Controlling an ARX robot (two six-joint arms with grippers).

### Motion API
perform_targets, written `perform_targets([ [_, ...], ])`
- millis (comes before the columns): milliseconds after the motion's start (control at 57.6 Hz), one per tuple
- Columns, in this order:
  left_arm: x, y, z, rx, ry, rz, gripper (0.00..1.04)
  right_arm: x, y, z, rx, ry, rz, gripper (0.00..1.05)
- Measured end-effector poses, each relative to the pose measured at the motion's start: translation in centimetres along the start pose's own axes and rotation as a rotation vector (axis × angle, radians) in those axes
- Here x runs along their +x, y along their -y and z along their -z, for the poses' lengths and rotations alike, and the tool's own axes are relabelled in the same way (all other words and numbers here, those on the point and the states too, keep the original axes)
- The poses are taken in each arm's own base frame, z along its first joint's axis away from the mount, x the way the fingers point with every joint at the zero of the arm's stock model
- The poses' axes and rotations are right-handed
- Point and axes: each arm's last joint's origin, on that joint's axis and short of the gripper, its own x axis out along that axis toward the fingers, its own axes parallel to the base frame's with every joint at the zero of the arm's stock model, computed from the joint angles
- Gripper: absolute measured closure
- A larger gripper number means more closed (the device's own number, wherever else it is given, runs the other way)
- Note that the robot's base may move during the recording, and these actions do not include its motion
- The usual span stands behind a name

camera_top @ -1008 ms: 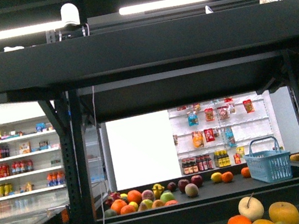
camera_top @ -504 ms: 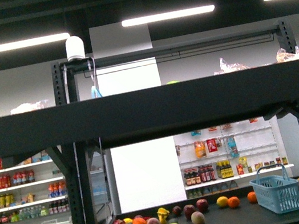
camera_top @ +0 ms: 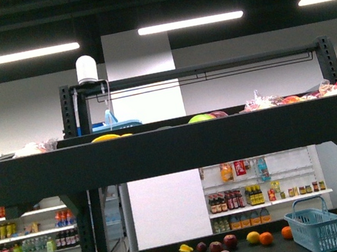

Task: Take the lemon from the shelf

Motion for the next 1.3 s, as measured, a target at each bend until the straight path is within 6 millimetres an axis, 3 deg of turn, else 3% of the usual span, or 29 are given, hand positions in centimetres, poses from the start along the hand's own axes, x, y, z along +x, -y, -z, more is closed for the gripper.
perform_targets([
  [70, 0.0, 0.0, 0.1, -0.033, -0.031, 0.035, 0.08, 0.0, 0.0, 0.0, 0.0, 0.0, 0.0, 0.02],
  [174, 0.8, -0.2, 0.1, -0.224, -0.204, 0.13, 0.08, 0.0, 0.0, 0.0, 0.0, 0.0, 0.0, 0.02],
  [348, 4.7, -0.6, -4.4, -0.496, -0.278, 0.194, 0.08, 0.0, 0.0, 0.0, 0.0, 0.0, 0.0, 0.02],
  [452, 9.2, -2.1, -8.1, -0.662, -0.307, 0.172, 0.08, 0.0, 0.0, 0.0, 0.0, 0.0, 0.0, 0.02],
  [556, 14.7, -5.0, -10.8, -0.81, -0.323, 0.064, 0.08, 0.0, 0.0, 0.0, 0.0, 0.0, 0.0, 0.02],
  [678, 22.2, -10.0, -11.6, -0.991, -0.371, -0.1, 0.08, 0.0, 0.0, 0.0, 0.0, 0.0, 0.0, 0.02],
  [817, 26.8, -14.6, -12.5, -1.095, -0.396, -0.207, 0.08, 0.0, 0.0, 0.0, 0.0, 0.0, 0.0, 0.02],
  [1025, 26.9, -17.0, -15.7, -1.127, -0.387, -0.245, 0.08, 0.0, 0.0, 0.0, 0.0, 0.0, 0.0, 0.02],
  [1303, 26.0, -18.0, -15.3, -1.139, -0.433, -0.321, 0.08, 0.0, 0.0, 0.0, 0.0, 0.0, 0.0, 0.02],
])
